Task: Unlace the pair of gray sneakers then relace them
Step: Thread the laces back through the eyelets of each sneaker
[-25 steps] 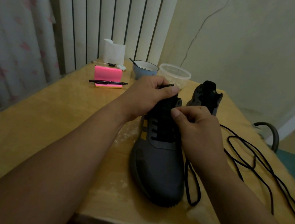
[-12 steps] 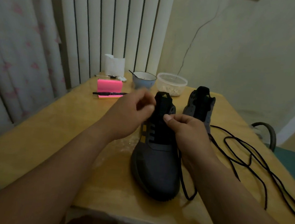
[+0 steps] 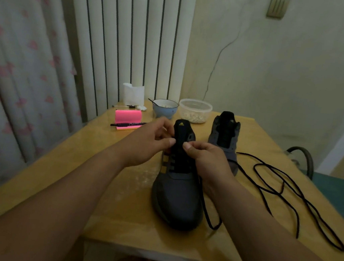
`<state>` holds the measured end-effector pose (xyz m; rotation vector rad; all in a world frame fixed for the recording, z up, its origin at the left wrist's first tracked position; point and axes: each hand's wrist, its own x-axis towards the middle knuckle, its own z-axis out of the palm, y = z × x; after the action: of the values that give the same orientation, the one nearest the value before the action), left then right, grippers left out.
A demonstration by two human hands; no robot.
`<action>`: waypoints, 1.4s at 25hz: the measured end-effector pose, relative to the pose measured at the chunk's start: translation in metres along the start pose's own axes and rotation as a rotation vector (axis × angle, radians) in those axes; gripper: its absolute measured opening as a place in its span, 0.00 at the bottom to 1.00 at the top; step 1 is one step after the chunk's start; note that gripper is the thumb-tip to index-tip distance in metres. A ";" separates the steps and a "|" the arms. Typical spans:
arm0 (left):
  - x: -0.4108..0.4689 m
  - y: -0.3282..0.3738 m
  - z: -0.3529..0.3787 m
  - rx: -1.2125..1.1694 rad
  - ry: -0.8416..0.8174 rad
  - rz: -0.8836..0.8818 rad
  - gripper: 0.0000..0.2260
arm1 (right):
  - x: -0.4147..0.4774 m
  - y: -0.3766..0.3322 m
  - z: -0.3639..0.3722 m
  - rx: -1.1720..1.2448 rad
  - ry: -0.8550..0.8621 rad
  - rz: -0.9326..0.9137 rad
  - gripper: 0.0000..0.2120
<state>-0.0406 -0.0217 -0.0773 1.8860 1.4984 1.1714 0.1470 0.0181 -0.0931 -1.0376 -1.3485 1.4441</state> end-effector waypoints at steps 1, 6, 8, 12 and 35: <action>0.001 0.001 -0.001 0.047 -0.012 0.008 0.04 | -0.001 0.000 0.000 0.007 0.003 -0.001 0.06; 0.004 0.004 -0.002 0.206 -0.087 0.026 0.03 | -0.005 -0.002 0.000 -0.036 0.013 -0.024 0.06; 0.007 0.004 -0.003 0.167 -0.085 0.012 0.04 | -0.004 -0.002 -0.001 -0.065 0.012 -0.041 0.06; 0.011 0.002 0.004 -0.110 -0.096 -0.131 0.05 | -0.004 -0.007 -0.006 -0.142 -0.012 -0.075 0.06; -0.024 0.018 -0.021 -0.114 0.213 -0.264 0.13 | -0.023 -0.071 -0.050 -0.270 -0.085 -0.131 0.12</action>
<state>-0.0491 -0.0529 -0.0607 1.4739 1.6927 1.3312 0.2051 0.0107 -0.0249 -1.0449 -1.6754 1.2446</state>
